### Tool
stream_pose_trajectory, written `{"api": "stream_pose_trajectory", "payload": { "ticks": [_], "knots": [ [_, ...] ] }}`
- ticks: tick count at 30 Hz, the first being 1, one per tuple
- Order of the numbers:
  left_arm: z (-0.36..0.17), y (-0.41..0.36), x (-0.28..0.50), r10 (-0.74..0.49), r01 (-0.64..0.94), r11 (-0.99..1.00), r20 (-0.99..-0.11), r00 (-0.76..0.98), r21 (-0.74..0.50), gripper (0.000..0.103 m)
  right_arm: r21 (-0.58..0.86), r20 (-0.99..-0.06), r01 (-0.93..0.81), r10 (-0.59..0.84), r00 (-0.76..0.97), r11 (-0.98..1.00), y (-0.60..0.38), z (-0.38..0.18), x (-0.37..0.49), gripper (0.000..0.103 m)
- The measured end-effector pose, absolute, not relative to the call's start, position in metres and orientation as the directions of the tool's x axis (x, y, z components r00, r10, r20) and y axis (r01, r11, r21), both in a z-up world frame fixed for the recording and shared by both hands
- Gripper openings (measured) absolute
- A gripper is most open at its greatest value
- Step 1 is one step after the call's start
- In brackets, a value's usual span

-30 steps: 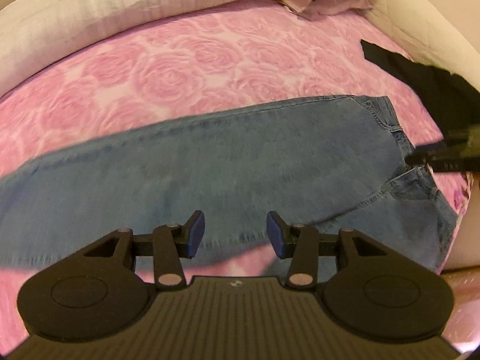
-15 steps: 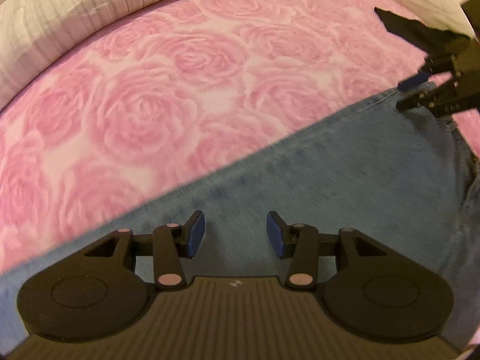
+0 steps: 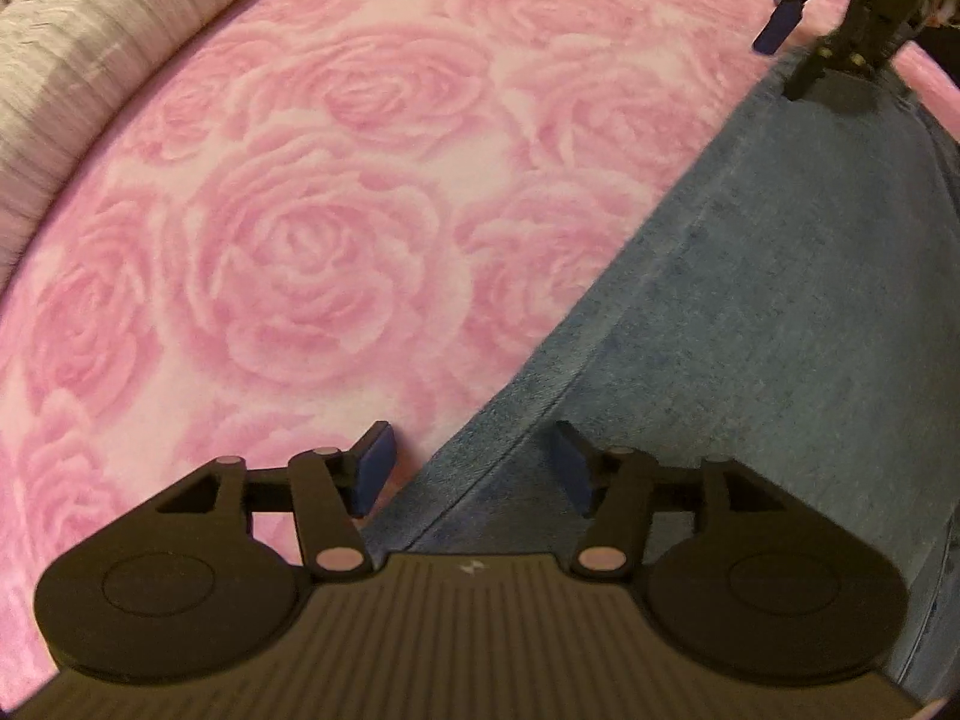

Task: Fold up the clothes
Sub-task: 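Grasp a jeans leg hem with the left tool while the right tool pinches the waistband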

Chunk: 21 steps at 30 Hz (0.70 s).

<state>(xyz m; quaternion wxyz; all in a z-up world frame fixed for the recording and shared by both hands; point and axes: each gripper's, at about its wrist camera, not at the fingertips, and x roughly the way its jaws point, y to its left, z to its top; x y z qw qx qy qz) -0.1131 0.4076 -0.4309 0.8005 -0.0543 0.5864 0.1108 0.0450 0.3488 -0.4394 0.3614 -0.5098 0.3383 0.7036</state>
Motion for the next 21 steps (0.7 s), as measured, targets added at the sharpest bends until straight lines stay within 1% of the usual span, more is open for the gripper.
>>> {"api": "stream_pose_trajectory", "payload": {
  "ticks": [1, 2, 3, 4, 7, 10, 13, 15, 17, 20, 21],
  "knots": [
    [-0.431, 0.406, -0.113, 0.101, -0.23, 0.973, -0.95, 0.295, 0.032, 0.031, 0.114, -0.961, -0.852, 0.161, -0.225, -0.51, 0.347, -0.438, 0.044, 0.026],
    [-0.431, 0.404, -0.113, 0.088, -0.219, 0.976, -0.949, 0.302, 0.021, 0.025, 0.121, -0.96, -0.851, 0.159, -0.231, -0.51, 0.345, -0.436, 0.042, 0.025],
    [-0.428, 0.398, -0.114, 0.105, -0.203, 0.978, -0.947, 0.304, 0.043, 0.011, 0.112, -0.96, -0.85, 0.164, -0.226, -0.514, 0.343, -0.435, 0.039, 0.02],
    [-0.426, 0.392, -0.114, 0.122, -0.186, 0.98, -0.944, 0.307, 0.067, 0.006, 0.089, -0.962, -0.849, 0.175, -0.209, -0.521, 0.339, -0.433, 0.035, 0.016],
    [-0.412, 0.373, -0.121, 0.19, -0.18, 0.974, -0.923, 0.335, 0.135, 0.003, -0.003, -0.954, -0.854, 0.257, -0.153, -0.52, 0.32, -0.42, 0.024, 0.013],
    [-0.38, 0.35, -0.136, 0.256, -0.256, 0.953, -0.887, 0.385, 0.164, 0.003, -0.097, -0.925, -0.865, 0.365, -0.104, -0.493, 0.291, -0.395, 0.014, 0.011],
    [-0.339, 0.31, -0.154, 0.313, -0.306, 0.932, -0.851, 0.421, 0.191, 0.003, -0.197, -0.877, -0.869, 0.477, -0.051, -0.455, 0.244, -0.355, 0.007, 0.01],
    [-0.314, 0.275, -0.175, 0.309, -0.345, 0.925, -0.849, 0.429, 0.162, 0.002, -0.259, -0.845, -0.861, 0.535, -0.017, -0.438, 0.208, -0.33, -0.001, 0.01],
    [-0.293, 0.237, -0.195, 0.291, -0.38, 0.917, -0.852, 0.436, 0.118, 0.002, -0.301, -0.826, -0.852, 0.563, 0.009, -0.428, 0.166, -0.309, -0.004, 0.01],
    [-0.282, 0.187, -0.226, 0.212, -0.449, 0.894, -0.877, 0.431, -0.004, 0.002, -0.311, -0.841, -0.849, 0.539, 0.036, -0.427, 0.1, -0.291, -0.015, 0.01],
    [-0.286, 0.172, -0.237, 0.162, -0.484, 0.872, -0.891, 0.424, -0.072, 0.002, -0.301, -0.858, -0.85, 0.512, 0.044, -0.431, 0.078, -0.292, -0.017, 0.01]
  ]
}}
